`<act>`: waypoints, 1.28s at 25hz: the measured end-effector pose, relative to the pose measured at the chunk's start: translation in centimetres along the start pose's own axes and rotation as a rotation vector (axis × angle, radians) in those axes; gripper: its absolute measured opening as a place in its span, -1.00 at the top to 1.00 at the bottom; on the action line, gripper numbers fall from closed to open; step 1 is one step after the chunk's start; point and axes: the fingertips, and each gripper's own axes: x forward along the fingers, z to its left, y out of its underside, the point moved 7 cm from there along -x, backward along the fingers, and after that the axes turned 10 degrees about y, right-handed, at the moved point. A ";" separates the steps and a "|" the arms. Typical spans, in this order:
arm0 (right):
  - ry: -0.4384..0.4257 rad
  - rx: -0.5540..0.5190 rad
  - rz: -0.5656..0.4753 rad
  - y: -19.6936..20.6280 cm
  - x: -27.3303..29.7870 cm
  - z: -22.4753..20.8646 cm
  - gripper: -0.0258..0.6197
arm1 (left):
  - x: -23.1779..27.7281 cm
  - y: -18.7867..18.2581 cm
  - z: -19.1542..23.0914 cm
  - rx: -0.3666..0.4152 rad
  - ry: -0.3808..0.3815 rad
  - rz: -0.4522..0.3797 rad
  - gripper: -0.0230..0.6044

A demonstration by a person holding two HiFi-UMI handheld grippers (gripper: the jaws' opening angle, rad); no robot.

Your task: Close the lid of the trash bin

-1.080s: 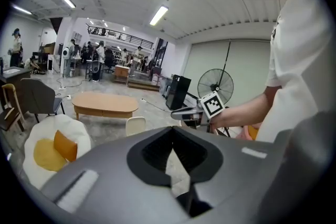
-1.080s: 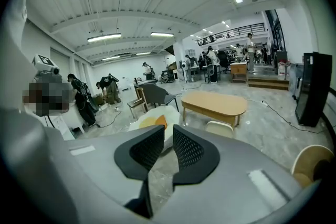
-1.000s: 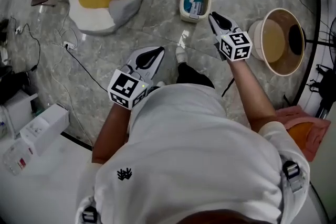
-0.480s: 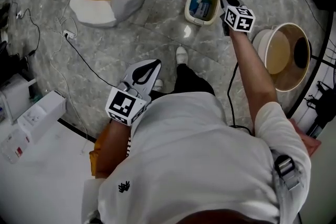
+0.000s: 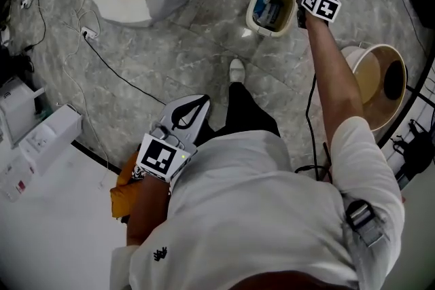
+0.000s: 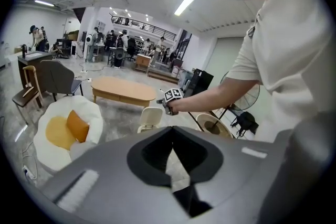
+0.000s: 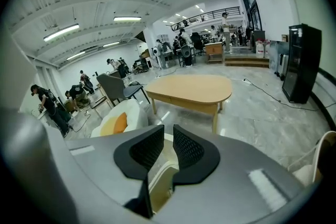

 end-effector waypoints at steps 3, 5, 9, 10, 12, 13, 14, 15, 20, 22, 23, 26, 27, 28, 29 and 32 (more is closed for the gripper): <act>0.010 0.017 0.023 0.0 2.2 -0.4 0.82 | 0.2 0.3 0.4 -0.018 0.000 0.015 0.75; 0.018 0.021 0.039 -0.1 3.5 -0.7 0.82 | 0.5 0.2 0.5 -0.053 0.005 0.027 0.75; 0.040 0.035 0.084 0.1 5.9 -1.7 0.82 | 0.9 0.6 1.2 -0.067 0.004 0.038 0.75; 0.045 0.039 0.095 0.3 6.4 -1.9 0.82 | 0.9 0.7 1.3 -0.082 0.004 0.044 0.75; 0.055 0.045 0.116 0.6 7.4 -2.4 0.82 | 1.1 1.0 1.5 -0.098 0.005 0.054 0.75; 0.059 0.047 0.124 0.7 7.7 -2.6 0.82 | 1.2 1.1 1.7 -0.101 0.005 0.056 0.75; 0.062 0.048 0.131 0.8 8.0 -2.8 0.82 | 1.2 1.2 1.8 -0.106 0.004 0.057 0.75; 0.062 0.050 0.139 0.9 8.3 -2.9 0.82 | 1.2 1.3 1.8 -0.111 0.001 0.058 0.75; 0.067 0.047 0.183 1.4 9.0 -3.0 0.82 | 1.4 1.6 2.2 -0.124 -0.003 0.062 0.75; 0.066 0.050 0.188 1.6 8.8 -2.9 0.82 | 1.4 1.5 2.2 -0.126 -0.004 0.060 0.75; 0.063 0.052 0.189 1.7 8.7 -2.9 0.82 | 1.4 1.4 2.3 -0.125 -0.004 0.058 0.75; 0.054 0.052 0.193 2.0 8.2 -2.8 0.82 | 1.8 1.1 2.3 -0.113 0.004 0.048 0.75; 0.052 0.052 0.195 2.2 8.0 -2.8 0.82 | 1.8 1.0 2.2 -0.110 0.008 0.046 0.75; 0.050 0.051 0.197 2.4 7.8 -2.7 0.82 | 1.8 0.9 2.2 -0.109 0.011 0.044 0.75; 0.048 0.049 0.199 2.6 7.6 -2.5 0.82 | 1.8 0.9 2.1 -0.107 0.013 0.044 0.75; 0.041 0.037 0.210 3.6 6.9 -2.2 0.82 | 1.8 0.9 1.9 -0.102 0.019 0.039 0.75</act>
